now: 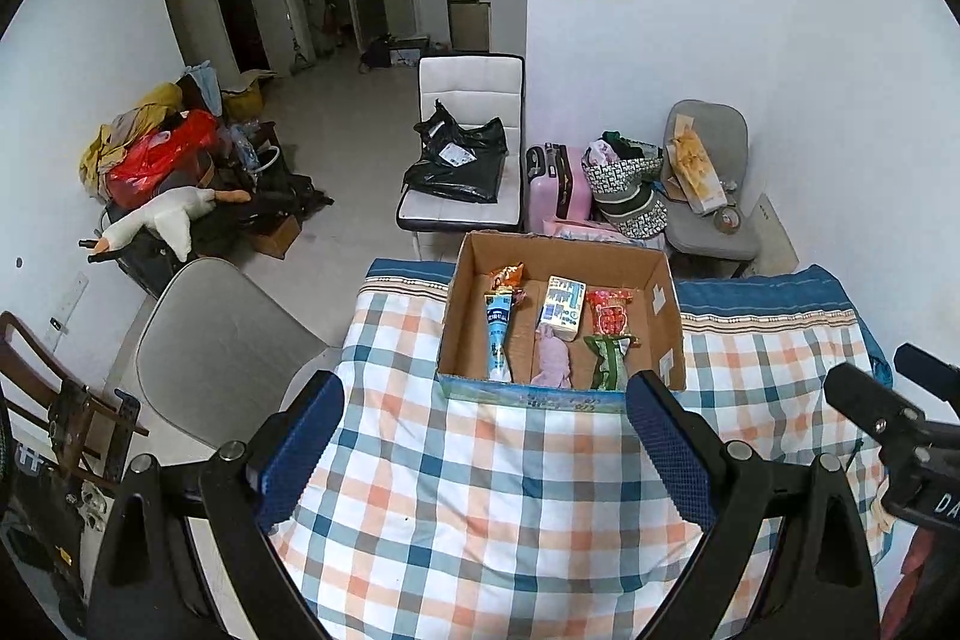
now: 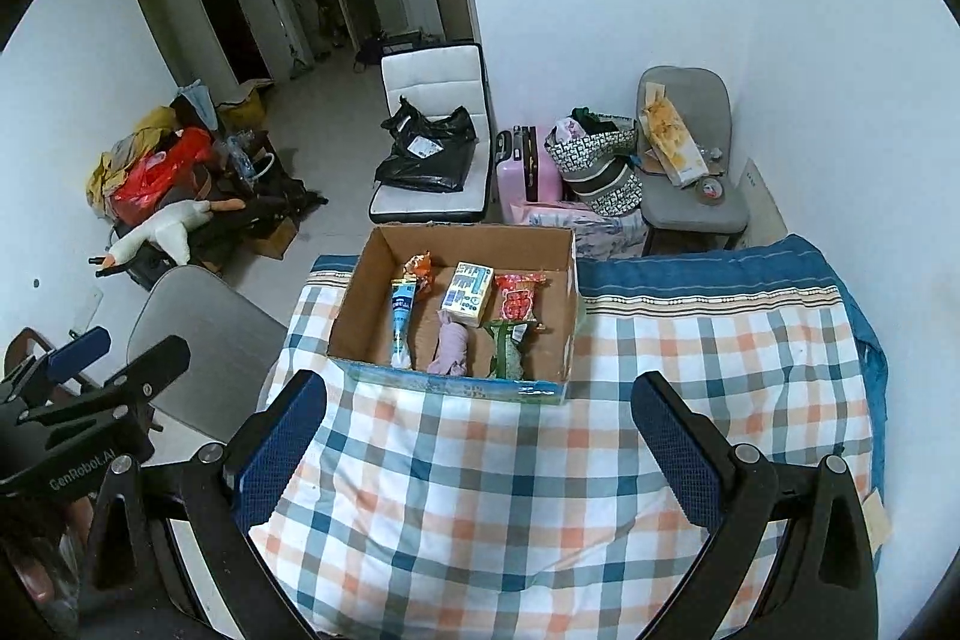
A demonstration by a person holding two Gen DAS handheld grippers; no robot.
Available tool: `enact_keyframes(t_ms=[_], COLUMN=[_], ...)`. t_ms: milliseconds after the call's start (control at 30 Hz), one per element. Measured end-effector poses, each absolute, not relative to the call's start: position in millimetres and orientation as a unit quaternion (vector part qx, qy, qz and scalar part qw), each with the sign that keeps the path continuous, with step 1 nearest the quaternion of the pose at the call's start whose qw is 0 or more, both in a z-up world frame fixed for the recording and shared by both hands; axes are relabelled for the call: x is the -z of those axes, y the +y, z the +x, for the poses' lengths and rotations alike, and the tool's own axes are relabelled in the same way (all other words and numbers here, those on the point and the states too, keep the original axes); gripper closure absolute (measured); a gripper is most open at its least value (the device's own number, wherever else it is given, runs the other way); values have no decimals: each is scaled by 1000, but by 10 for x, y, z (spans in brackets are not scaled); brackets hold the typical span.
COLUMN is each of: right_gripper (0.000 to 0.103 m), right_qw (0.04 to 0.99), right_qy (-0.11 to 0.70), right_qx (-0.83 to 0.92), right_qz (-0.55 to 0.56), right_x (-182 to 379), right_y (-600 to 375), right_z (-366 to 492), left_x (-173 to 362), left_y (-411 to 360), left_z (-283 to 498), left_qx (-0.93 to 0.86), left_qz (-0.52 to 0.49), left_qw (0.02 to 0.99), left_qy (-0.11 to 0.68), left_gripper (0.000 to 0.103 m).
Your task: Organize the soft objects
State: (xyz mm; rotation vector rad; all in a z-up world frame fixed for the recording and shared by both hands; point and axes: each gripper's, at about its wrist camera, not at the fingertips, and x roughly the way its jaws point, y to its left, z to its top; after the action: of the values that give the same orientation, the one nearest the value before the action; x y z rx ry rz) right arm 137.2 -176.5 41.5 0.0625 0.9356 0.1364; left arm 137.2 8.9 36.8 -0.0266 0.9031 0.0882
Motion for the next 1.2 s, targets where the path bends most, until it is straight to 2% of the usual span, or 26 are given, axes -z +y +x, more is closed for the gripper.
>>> enact_keyframes(t_ms=[1200], right_gripper=[0], right_qw=[893], right_qy=[445], right_qx=[-62], right_qz=[28], right_x=[-550], right_y=[-1845], right_z=[1340], left_x=[-530], left_y=[121], left_z=[1318], left_qx=[-44], left_qz=[-9], left_qw=[904], left_qy=[425], left_gripper=[7])
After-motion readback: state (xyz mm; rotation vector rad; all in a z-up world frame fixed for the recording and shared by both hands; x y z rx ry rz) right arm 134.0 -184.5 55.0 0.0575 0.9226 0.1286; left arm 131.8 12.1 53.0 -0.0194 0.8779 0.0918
